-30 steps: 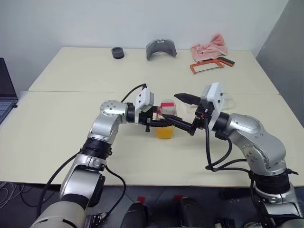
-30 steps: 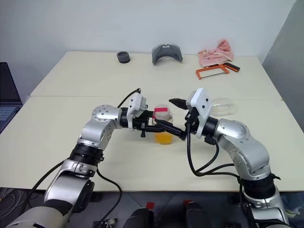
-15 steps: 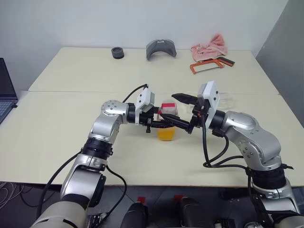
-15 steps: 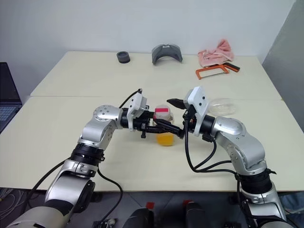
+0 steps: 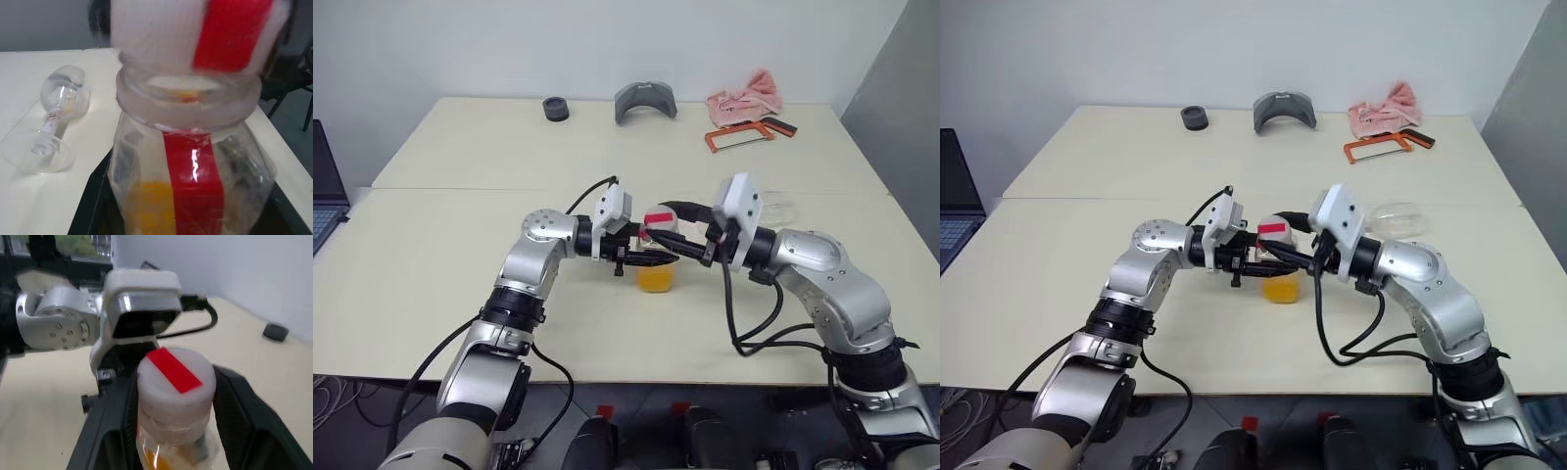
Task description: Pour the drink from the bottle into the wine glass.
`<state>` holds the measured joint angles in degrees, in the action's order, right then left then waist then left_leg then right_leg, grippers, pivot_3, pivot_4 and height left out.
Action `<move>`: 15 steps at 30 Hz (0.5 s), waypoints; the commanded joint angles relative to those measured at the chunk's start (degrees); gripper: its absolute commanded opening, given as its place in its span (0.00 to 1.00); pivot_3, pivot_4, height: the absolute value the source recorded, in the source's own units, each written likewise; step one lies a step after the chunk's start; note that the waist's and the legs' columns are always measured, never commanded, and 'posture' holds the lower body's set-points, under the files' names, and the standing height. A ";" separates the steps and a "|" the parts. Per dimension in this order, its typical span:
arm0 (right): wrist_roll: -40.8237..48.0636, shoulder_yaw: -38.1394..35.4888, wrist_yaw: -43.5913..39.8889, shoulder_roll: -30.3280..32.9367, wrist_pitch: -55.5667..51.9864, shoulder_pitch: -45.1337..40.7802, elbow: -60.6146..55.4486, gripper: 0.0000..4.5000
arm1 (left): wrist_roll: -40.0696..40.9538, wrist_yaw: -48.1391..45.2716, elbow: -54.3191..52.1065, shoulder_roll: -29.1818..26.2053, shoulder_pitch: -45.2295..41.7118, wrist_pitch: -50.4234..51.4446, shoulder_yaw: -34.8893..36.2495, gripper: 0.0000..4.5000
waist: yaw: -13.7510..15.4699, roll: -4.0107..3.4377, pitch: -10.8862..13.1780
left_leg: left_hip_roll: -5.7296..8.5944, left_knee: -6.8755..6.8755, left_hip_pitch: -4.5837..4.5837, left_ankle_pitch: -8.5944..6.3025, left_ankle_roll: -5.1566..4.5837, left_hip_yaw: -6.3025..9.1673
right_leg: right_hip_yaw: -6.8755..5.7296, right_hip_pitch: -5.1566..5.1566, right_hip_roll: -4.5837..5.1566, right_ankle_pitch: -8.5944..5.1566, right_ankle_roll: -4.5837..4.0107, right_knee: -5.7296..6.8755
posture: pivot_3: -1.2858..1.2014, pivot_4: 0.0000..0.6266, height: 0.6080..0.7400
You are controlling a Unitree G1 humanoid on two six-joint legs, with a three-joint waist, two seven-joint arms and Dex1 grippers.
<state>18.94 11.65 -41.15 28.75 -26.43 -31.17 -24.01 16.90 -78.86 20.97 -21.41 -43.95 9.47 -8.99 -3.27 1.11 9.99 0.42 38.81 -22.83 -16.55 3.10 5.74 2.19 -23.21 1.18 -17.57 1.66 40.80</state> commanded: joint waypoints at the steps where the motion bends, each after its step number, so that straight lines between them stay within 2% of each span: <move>1: -3.76 -1.31 1.33 0.55 4.57 0.38 -0.63 0.39 | 1.66 -0.38 -3.73 -0.22 -0.06 -0.25 0.69 0.39 | 0.01 0.00 0.00 | 0.00 0.00 0.00 0.00 0.00 0.00 | 0.00 0.00 0.00 0.00 0.00 0.00 | 0.52 0.24 1.00; 4: -1.04 -3.39 1.52 -0.48 3.57 1.61 -1.47 0.39 | 1.74 -0.14 -4.20 -0.21 0.29 0.05 0.69 0.39 | 0.01 0.00 0.00 | -0.01 0.00 0.00 0.00 0.01 0.00 | 0.01 0.00 0.00 0.00 0.00 0.01 | 0.52 0.24 1.00; 10: 14.13 -13.39 4.66 -3.11 -6.50 3.90 -6.17 0.38 | 1.93 0.21 -4.88 -0.36 0.58 0.31 0.76 0.38 | 0.16 0.01 0.00 | -0.01 0.01 -0.02 0.01 0.01 0.01 | 0.03 0.00 0.05 0.00 0.00 0.01 | 0.52 0.24 1.00; 13: 19.92 -19.02 6.48 -1.49 -11.14 7.96 -8.93 0.38 | 1.98 0.69 -5.09 -0.50 0.80 0.34 1.02 0.38 | 0.29 0.01 0.00 | -0.01 -0.01 -0.02 0.00 0.00 0.08 | -0.01 0.02 0.05 0.00 0.00 0.00 | 0.52 0.24 1.00; 15: 17.98 -20.12 5.31 2.10 -11.30 13.78 -10.21 0.38 | 2.06 0.89 -5.16 -0.63 0.87 0.33 1.11 0.38 | 0.41 0.00 0.00 | 0.00 -0.03 -0.03 0.00 0.00 0.09 | -0.01 0.03 0.04 0.00 0.00 -0.02 | 0.52 0.24 1.00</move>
<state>36.72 -6.30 -35.49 29.11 -37.07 -19.82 -31.91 17.63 -78.14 18.30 -21.60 -42.91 9.95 -8.97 -2.86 1.11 9.99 0.43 38.78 -22.86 -16.55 3.09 5.81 2.18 -23.18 1.23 -17.57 1.66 40.77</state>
